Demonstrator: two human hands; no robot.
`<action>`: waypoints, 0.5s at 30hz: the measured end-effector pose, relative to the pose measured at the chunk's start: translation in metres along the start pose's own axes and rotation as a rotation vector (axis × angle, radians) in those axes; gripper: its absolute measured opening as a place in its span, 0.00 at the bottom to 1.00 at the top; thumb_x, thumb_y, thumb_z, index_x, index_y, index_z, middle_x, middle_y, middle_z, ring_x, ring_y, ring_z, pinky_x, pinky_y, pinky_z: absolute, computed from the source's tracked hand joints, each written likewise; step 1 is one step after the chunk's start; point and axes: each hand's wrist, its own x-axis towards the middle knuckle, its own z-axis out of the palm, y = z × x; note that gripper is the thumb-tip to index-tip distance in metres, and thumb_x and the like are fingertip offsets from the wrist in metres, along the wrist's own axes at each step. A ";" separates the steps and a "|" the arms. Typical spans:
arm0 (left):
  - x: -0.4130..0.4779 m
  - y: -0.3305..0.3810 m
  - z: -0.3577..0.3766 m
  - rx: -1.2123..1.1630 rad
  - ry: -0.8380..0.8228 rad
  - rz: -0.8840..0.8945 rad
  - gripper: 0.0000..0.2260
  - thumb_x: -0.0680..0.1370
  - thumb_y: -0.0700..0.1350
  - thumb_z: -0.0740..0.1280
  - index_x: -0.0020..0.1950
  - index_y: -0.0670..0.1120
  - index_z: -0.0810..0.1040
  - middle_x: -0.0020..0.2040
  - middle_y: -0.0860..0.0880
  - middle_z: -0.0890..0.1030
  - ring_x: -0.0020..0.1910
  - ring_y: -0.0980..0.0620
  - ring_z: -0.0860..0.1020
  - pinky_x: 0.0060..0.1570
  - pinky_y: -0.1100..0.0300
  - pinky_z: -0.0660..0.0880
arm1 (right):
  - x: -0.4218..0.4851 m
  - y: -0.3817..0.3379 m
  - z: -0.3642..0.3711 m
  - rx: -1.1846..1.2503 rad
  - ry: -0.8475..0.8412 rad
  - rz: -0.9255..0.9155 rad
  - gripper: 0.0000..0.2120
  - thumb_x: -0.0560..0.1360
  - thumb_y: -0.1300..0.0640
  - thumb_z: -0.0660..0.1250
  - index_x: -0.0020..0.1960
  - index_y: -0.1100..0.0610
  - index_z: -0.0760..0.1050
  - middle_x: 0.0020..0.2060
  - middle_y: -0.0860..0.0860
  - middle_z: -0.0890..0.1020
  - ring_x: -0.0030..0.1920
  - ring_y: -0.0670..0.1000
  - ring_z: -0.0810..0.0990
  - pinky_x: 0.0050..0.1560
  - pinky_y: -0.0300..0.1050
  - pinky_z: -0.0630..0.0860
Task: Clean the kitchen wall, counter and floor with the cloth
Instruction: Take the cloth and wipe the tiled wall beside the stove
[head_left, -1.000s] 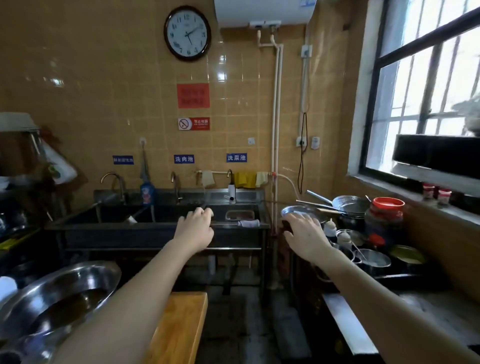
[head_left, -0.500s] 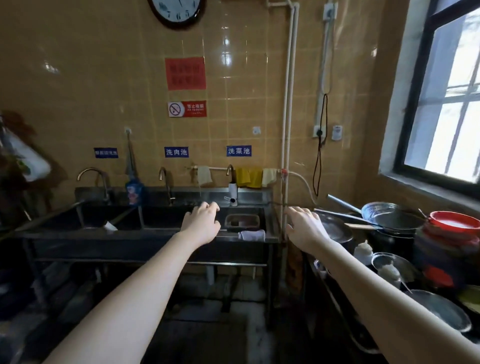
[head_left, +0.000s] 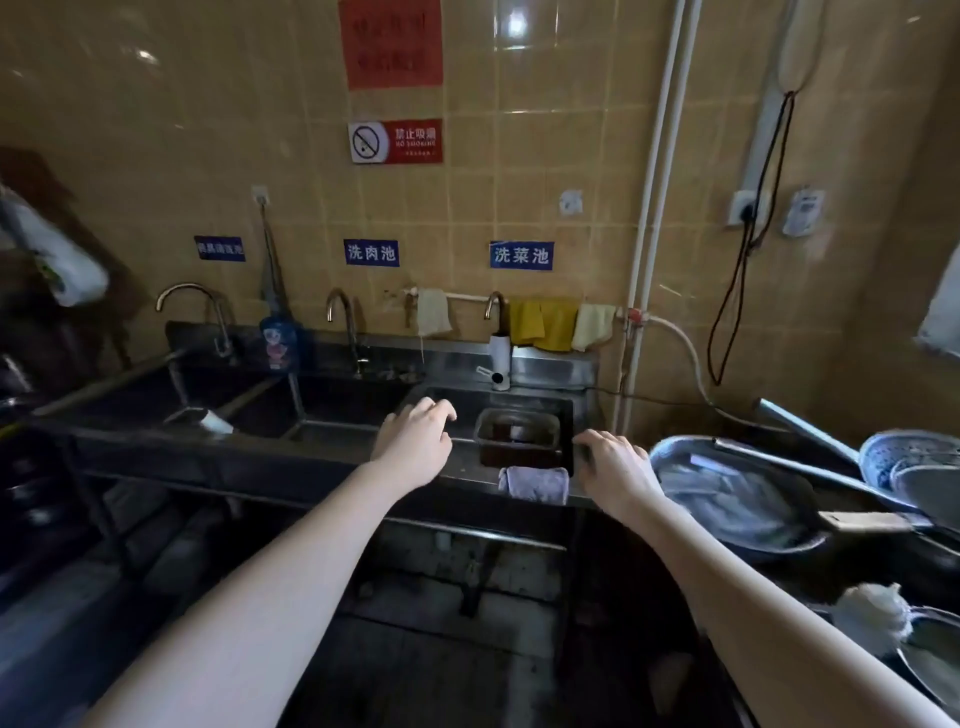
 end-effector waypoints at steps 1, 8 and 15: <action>0.012 -0.004 0.011 -0.001 -0.003 -0.002 0.13 0.78 0.42 0.58 0.62 0.50 0.71 0.62 0.49 0.74 0.59 0.46 0.73 0.57 0.51 0.67 | 0.011 0.005 0.011 0.001 -0.004 0.004 0.19 0.75 0.58 0.60 0.65 0.51 0.70 0.63 0.49 0.76 0.64 0.54 0.72 0.61 0.50 0.66; 0.093 -0.040 0.103 -0.029 -0.099 -0.032 0.13 0.78 0.42 0.58 0.62 0.49 0.71 0.61 0.48 0.74 0.56 0.44 0.75 0.53 0.52 0.70 | 0.086 0.033 0.100 -0.013 -0.129 0.051 0.20 0.74 0.59 0.60 0.66 0.51 0.70 0.63 0.49 0.75 0.65 0.53 0.71 0.62 0.49 0.66; 0.149 -0.072 0.196 -0.095 -0.232 -0.066 0.12 0.78 0.41 0.59 0.60 0.50 0.72 0.59 0.50 0.75 0.53 0.45 0.76 0.51 0.54 0.71 | 0.155 0.048 0.187 -0.008 -0.293 0.086 0.20 0.76 0.56 0.62 0.67 0.51 0.68 0.66 0.49 0.73 0.67 0.52 0.68 0.65 0.49 0.64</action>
